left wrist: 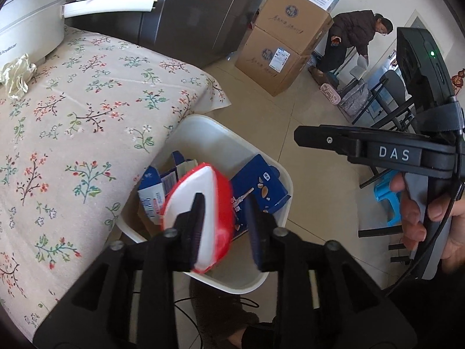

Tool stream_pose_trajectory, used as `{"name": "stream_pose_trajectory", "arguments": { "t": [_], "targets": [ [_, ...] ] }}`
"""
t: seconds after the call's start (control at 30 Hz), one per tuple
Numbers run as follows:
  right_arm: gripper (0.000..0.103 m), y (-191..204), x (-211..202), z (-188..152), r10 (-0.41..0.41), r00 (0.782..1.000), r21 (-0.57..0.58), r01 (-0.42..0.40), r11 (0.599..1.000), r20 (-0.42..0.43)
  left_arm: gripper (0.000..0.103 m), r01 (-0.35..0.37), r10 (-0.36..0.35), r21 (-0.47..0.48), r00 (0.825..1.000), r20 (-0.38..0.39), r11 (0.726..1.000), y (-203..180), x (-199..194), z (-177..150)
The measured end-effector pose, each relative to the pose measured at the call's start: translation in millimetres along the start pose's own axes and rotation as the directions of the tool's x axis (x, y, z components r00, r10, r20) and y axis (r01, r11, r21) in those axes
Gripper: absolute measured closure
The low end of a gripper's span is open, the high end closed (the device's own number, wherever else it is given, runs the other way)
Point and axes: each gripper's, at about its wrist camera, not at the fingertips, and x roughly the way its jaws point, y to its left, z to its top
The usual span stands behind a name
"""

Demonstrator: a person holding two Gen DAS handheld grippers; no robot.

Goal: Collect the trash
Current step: 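Carry the lid and blue box over the bin and open both grippers, then move both grippers back over the table toward the tissue ball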

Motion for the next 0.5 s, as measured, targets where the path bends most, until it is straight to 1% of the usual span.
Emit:
{"name": "stream_pose_trajectory", "arguments": {
  "t": [0.03, 0.1, 0.17, 0.2, 0.3, 0.33, 0.43, 0.5],
  "targets": [
    [0.051, 1, 0, 0, 0.001, 1.0, -0.003, -0.001, 1.0, 0.001, 0.052, -0.02, 0.02, 0.001, 1.0, 0.009, 1.0, 2, -4, -1],
    [0.049, 5, 0, 1, 0.002, 1.0, -0.014, -0.002, 1.0, 0.001, 0.049, -0.046, 0.046, 0.004, 0.999, 0.016, 0.999, 5, -12, -2],
    [0.048, 11, 1, 2, 0.001, 1.0, -0.028, -0.001, 1.0, -0.002, 0.043, -0.067, 0.067, 0.004, 0.998, 0.015, 0.998, 10, -18, -4],
    [0.048, 15, 1, 3, 0.0, 1.0, -0.037, 0.0, 0.999, -0.003, 0.038, -0.08, 0.08, 0.004, 0.997, 0.02, 0.997, 13, -24, -5],
    [0.046, 29, 1, 6, 0.002, 1.0, -0.062, -0.002, 0.998, -0.002, 0.03, -0.119, 0.119, -0.004, 0.992, 0.037, 0.993, 26, -39, -8],
    [0.044, 34, 1, 7, 0.004, 1.0, -0.071, -0.004, 0.997, 0.0, 0.027, -0.133, 0.133, -0.008, 0.99, 0.04, 0.991, 31, -43, -8],
    [0.037, 55, 2, 11, 0.008, 1.0, -0.109, -0.008, 0.994, 0.005, 0.022, -0.184, 0.185, -0.023, 0.982, 0.045, 0.983, 48, -60, -11],
    [0.034, 71, 3, 13, 0.009, 1.0, -0.138, -0.009, 0.99, 0.004, 0.02, -0.228, 0.229, -0.037, 0.972, 0.043, 0.973, 65, -72, -14]
  ]
}}
